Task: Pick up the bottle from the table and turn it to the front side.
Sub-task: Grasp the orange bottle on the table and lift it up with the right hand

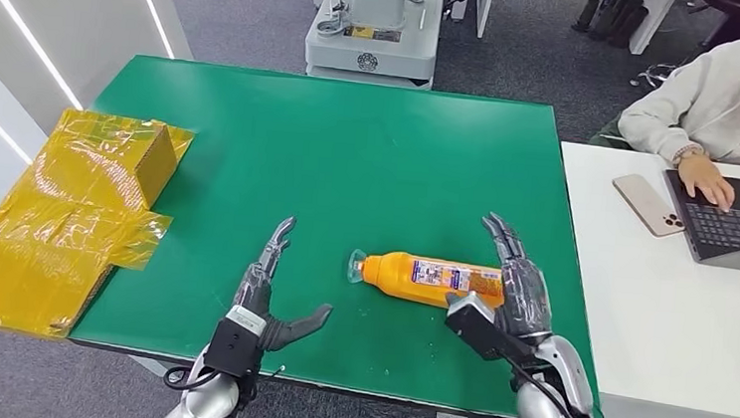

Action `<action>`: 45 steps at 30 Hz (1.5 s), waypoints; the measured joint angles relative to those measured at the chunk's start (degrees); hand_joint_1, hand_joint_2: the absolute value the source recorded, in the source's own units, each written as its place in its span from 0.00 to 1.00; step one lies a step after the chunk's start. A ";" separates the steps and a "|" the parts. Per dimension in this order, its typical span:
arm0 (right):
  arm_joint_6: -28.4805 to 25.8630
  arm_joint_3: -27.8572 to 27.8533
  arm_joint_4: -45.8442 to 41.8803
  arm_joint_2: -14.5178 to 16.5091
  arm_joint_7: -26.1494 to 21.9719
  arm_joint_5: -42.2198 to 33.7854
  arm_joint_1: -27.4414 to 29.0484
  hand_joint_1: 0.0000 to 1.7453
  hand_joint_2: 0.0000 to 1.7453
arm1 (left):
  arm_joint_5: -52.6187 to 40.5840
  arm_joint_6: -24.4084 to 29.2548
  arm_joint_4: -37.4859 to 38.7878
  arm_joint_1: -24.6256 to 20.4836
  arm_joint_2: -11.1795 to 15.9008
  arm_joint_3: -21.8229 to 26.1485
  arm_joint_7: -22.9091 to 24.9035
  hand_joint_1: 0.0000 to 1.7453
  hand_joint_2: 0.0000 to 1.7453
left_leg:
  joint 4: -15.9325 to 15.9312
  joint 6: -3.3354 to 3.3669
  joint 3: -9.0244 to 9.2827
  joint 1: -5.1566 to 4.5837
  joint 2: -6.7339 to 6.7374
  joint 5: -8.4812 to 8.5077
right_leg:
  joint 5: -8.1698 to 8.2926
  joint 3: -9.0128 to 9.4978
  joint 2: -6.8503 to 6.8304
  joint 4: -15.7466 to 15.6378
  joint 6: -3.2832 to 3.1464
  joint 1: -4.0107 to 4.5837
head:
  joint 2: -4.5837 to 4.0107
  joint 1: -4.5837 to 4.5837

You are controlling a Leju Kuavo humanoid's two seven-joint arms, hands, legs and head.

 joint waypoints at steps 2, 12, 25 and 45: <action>2.58 1.58 3.36 -0.25 1.34 0.47 -3.44 0.00 1.00 | -0.21 -0.38 0.04 -0.10 -0.13 0.00 0.28 0.00 1.00 | 0.00 -0.03 0.01 0.01 -0.01 0.02 | 0.00 -0.01 0.00 0.00 0.00 0.00 | 0.00 0.01; 17.63 11.14 17.26 -0.34 4.50 2.15 -16.43 0.00 1.00 | -0.47 -2.01 0.90 -0.67 -0.28 0.01 1.18 0.00 1.00 | 0.00 -0.07 -0.03 0.01 -0.06 0.05 | 0.01 0.00 -0.07 0.02 -0.01 0.01 | 0.00 0.01; 36.42 22.37 25.93 0.12 4.50 -9.47 -29.21 0.00 1.00 | 7.80 -9.19 1.86 -1.01 -0.34 0.28 5.48 0.00 1.00 | 0.00 -0.06 -0.05 0.01 -0.09 0.07 | 0.02 -0.02 -0.09 0.02 0.00 0.00 | 0.00 0.01; 44.59 35.89 30.47 -0.32 10.16 -13.83 -37.11 0.00 1.00 | 13.80 -12.17 2.40 -0.84 -0.41 1.99 7.98 0.00 1.00 | 0.01 -0.06 -0.04 0.00 -0.12 0.09 | 0.02 -0.02 -0.11 0.02 0.00 0.01 | 0.00 0.01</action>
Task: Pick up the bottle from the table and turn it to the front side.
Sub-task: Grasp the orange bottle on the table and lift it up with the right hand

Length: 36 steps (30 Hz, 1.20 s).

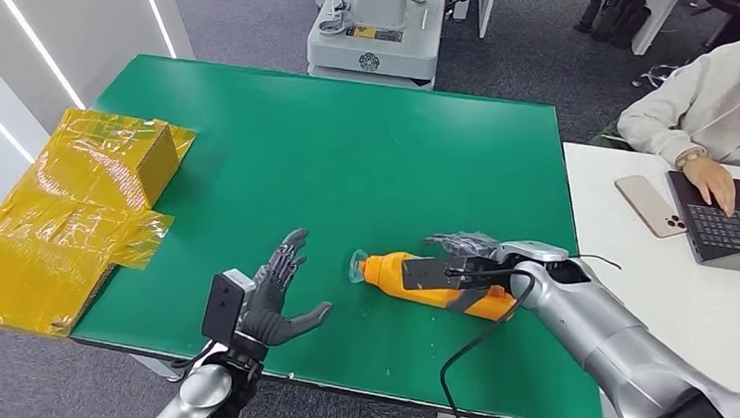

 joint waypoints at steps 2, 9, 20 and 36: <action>0.83 1.19 0.20 -0.53 0.52 -0.29 -0.26 0.00 1.00 | 0.00 -0.04 0.00 0.10 0.01 0.27 0.02 0.00 1.00 | 0.00 0.00 0.00 0.00 0.00 0.00 | 0.00 0.00 0.00 0.00 0.00 0.00 | 0.00 0.00; 3.29 5.59 0.29 -2.79 2.32 -1.16 -1.41 0.02 1.00 | -0.02 -0.51 0.00 0.14 -0.05 1.03 0.04 0.00 1.00 | 0.01 0.00 0.00 -0.01 0.00 0.00 | 0.00 0.00 0.01 -0.01 0.00 0.00 | 0.00 0.01; 3.05 9.26 0.30 -3.37 3.47 -2.19 -2.37 0.82 1.00 | -0.02 -0.92 0.15 -0.02 -0.08 1.54 0.24 0.00 1.00 | 0.00 0.00 0.02 0.01 0.00 0.00 | 0.00 0.00 0.02 0.00 0.00 0.00 | 0.00 0.00; -8.80 9.75 2.19 -3.67 -1.00 -6.63 0.48 1.00 1.00 | -0.73 -0.87 0.15 1.05 -0.07 2.48 -0.03 0.00 1.00 | -0.01 0.00 0.18 0.02 0.07 -0.01 | 0.01 0.12 0.06 -0.04 0.00 0.03 | 0.00 0.01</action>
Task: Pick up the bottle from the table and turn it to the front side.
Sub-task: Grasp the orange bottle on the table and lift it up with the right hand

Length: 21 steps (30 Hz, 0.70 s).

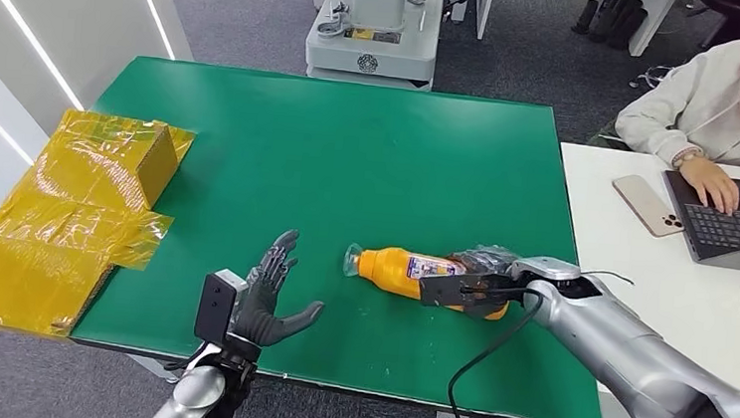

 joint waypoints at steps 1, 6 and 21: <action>-1.12 -1.14 0.02 -0.33 -1.52 -2.57 1.04 1.00 1.00 | -0.25 0.12 -0.01 0.19 0.02 0.06 -0.24 0.00 1.00 | 0.00 0.00 0.01 0.00 -0.02 0.00 | 0.00 0.02 -0.02 0.00 0.00 0.01 | 0.00 -0.01; -4.47 -12.40 -2.85 -1.92 -10.34 -15.91 10.39 1.00 1.00 | -1.87 1.79 -0.18 1.07 0.24 0.85 -1.75 0.00 1.00 | 0.00 0.00 0.00 0.02 -0.10 0.00 | 0.00 0.08 -0.12 -0.01 0.00 0.07 | 0.01 -0.01; -18.62 -40.18 -30.54 -2.20 -14.86 -14.13 38.82 1.00 1.00 | -5.98 2.76 -6.09 1.75 1.84 3.93 -0.97 0.00 1.00 | -0.04 -0.01 -0.31 0.03 -0.18 -0.03 | -0.07 -0.18 -0.23 0.00 0.00 0.09 | 0.01 -0.01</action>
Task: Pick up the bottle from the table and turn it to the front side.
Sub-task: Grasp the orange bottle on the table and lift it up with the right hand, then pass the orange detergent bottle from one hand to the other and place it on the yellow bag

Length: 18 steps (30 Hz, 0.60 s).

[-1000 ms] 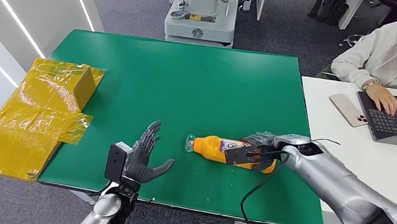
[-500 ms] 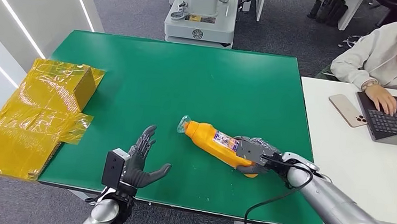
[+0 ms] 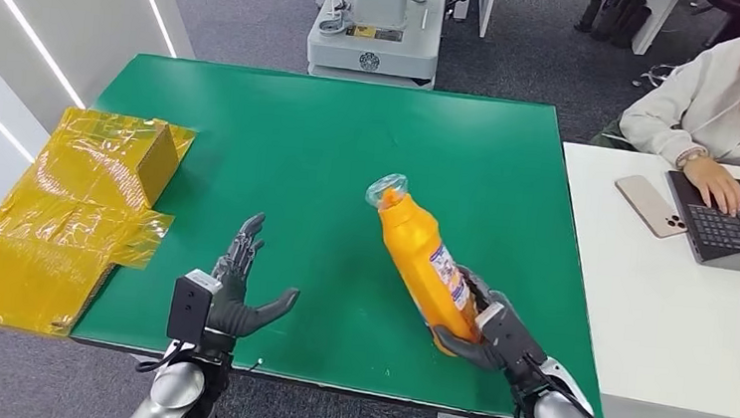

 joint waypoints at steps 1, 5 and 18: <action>-0.32 -1.23 -1.14 0.23 -0.16 -0.02 0.67 1.00 1.00 | 0.13 -1.01 -0.20 -0.19 0.20 0.07 0.47 0.00 1.00 | 0.00 0.00 0.00 0.00 0.00 0.00 | 0.00 0.00 0.00 0.00 0.00 0.00 | 0.00 0.00; -1.66 -4.26 -3.31 2.41 -1.57 1.60 1.06 1.00 1.00 | 4.67 -8.92 0.00 -3.21 1.01 0.01 3.84 0.00 1.00 | 0.01 -0.01 -0.01 0.00 0.04 0.05 | 0.08 -0.03 0.02 0.00 -0.03 0.00 | -0.01 0.01; -4.97 0.26 4.37 12.37 -2.67 8.90 -8.41 1.00 1.00 | 21.54 -25.78 10.36 -22.42 -1.30 -6.09 12.18 0.00 1.00 | 0.03 -0.08 -0.12 0.00 0.06 0.36 | 0.32 -0.19 0.08 0.08 -0.12 0.00 | -0.01 0.00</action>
